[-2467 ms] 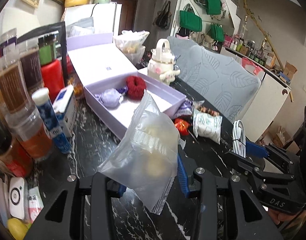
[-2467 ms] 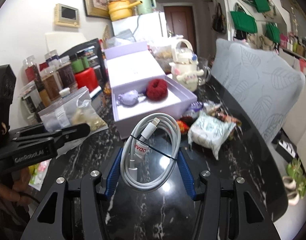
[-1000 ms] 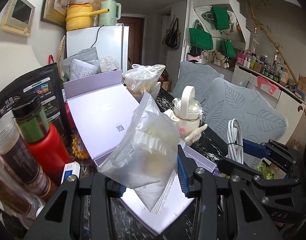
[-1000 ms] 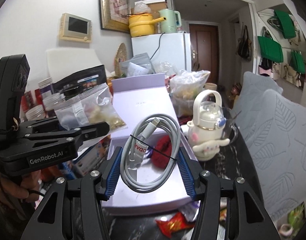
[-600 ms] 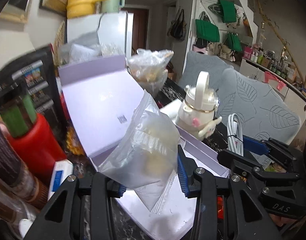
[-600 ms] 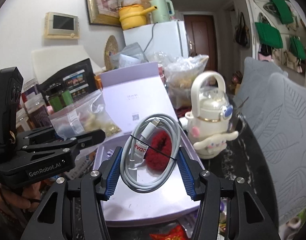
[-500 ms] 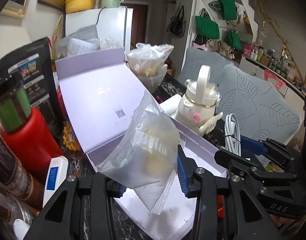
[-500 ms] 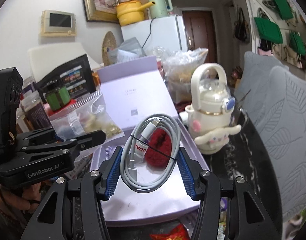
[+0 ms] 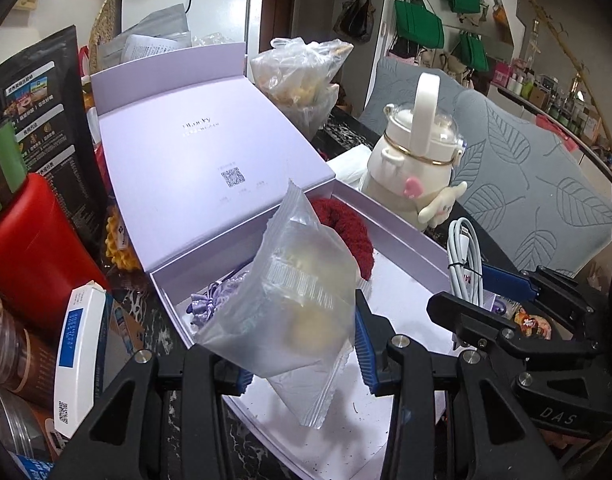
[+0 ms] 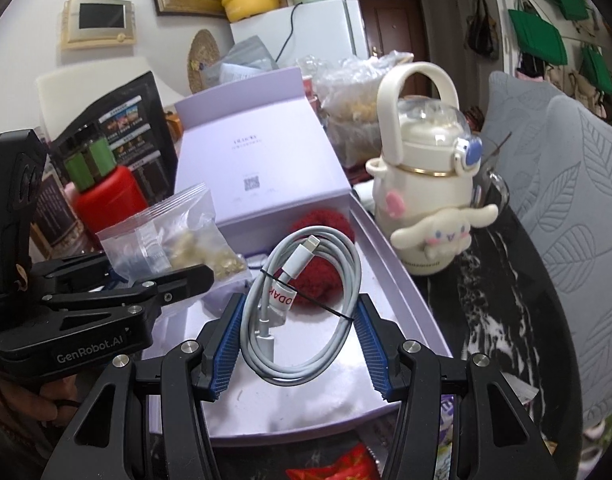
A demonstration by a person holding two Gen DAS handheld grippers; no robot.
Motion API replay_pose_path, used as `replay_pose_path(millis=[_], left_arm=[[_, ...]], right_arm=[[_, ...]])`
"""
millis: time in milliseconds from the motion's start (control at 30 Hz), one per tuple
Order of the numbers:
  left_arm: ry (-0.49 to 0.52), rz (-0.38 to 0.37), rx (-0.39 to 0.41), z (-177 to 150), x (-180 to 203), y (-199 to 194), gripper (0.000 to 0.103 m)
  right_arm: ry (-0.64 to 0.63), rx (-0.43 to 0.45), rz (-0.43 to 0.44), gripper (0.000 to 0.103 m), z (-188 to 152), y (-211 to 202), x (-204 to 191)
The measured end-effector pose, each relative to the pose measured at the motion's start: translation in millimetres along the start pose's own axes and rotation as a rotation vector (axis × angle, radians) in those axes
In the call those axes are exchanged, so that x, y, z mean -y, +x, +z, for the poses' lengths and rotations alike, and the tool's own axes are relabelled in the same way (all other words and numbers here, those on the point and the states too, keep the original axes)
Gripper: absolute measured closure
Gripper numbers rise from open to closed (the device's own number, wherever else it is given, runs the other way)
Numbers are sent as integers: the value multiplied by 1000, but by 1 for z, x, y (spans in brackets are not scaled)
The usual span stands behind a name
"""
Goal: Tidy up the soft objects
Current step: 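Carry the cable with the right gripper while the left carries the zip bag, then lower the cable and zip bag into the box and open both grippers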
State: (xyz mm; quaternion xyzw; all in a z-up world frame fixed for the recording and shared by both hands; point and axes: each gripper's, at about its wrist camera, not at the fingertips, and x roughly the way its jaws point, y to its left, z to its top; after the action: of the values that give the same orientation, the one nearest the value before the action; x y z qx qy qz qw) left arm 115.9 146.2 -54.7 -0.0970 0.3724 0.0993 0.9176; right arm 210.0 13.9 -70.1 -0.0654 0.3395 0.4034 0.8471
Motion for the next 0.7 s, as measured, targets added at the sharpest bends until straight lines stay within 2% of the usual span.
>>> replay_pose_path(millis=[700], left_arm=[[33,14,-153,-23,2,48,63]], right_arm=[[11,-86,-44,49,-19,31,10]])
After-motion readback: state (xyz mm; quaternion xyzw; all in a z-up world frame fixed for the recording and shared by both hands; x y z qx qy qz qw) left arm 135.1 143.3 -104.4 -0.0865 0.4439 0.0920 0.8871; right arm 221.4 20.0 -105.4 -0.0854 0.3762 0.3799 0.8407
